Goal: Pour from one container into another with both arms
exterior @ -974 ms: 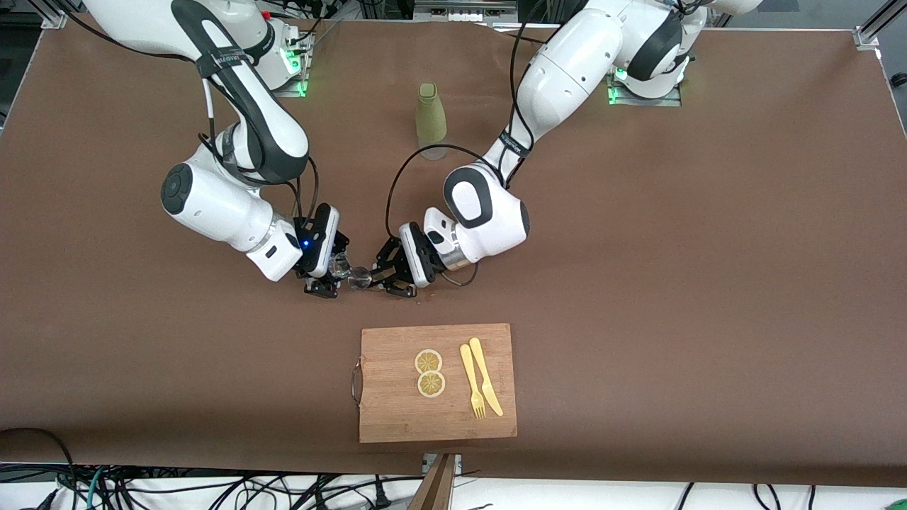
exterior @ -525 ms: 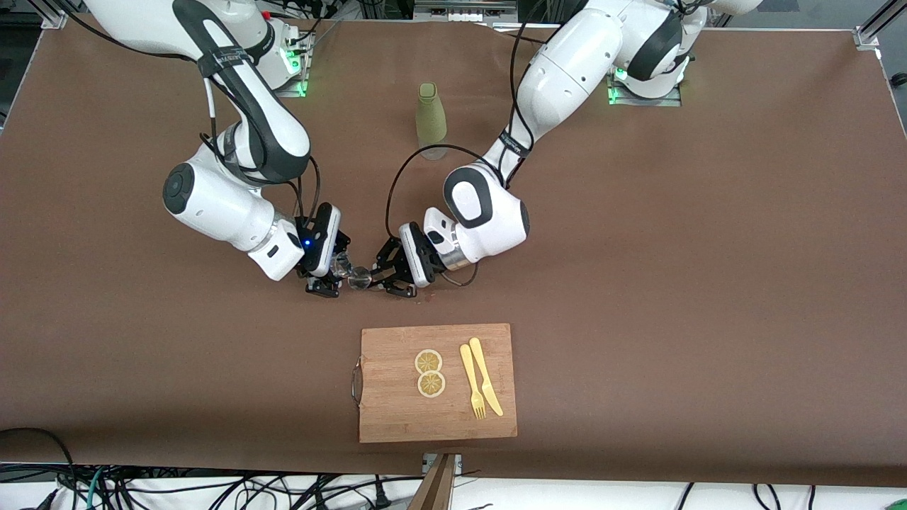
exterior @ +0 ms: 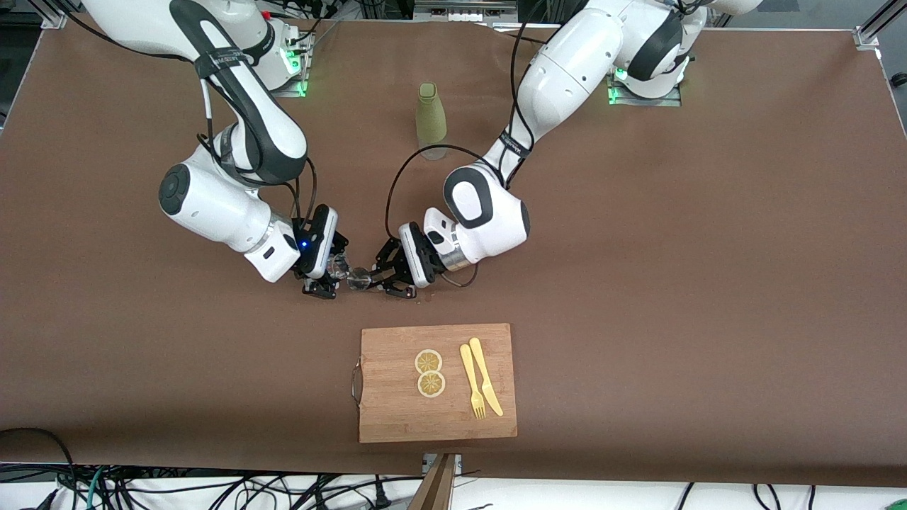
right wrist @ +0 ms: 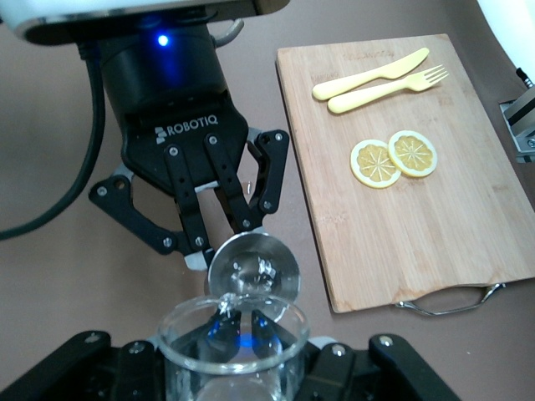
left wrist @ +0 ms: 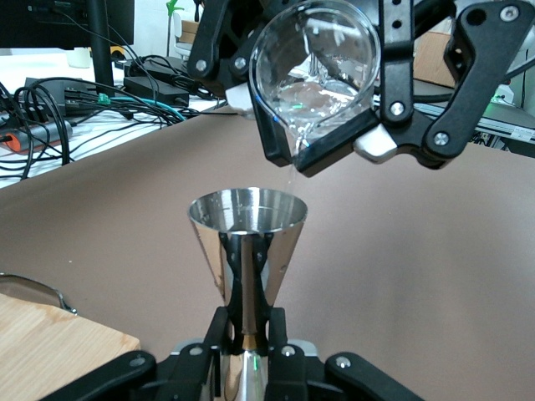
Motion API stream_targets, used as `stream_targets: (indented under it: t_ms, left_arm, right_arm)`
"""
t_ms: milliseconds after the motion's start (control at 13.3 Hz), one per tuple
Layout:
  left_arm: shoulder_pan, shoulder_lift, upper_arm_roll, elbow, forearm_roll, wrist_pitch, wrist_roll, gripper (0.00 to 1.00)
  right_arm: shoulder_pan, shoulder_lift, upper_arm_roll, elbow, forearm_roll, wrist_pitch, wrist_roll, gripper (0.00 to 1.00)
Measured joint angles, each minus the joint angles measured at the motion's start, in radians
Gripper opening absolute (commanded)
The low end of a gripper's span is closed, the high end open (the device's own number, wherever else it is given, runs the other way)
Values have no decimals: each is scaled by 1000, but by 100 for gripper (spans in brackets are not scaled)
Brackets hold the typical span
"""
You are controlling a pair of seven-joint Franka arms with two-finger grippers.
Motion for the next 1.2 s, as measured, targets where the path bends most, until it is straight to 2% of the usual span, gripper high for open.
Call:
stream_targets:
  t_ms: [300,525,899,1199]
  left_arm:
    - [1,0,0,6,0,-5,0,0]
    - [8,0,3,6,0,-27,6,0]
    - [28,0,4,4,-26,-67,56,0]
    - [87,1,8,-20,-27,-189,116,0]
  right_arm:
    - [0,0,8,0,26,-1,1,0]
    - [-5,0,9,2,76,-5,1,0]
    - [-14,-4,10,47,83,-65,-4,0]
    - [-35,-4,10,57,107,-86,-17,0]
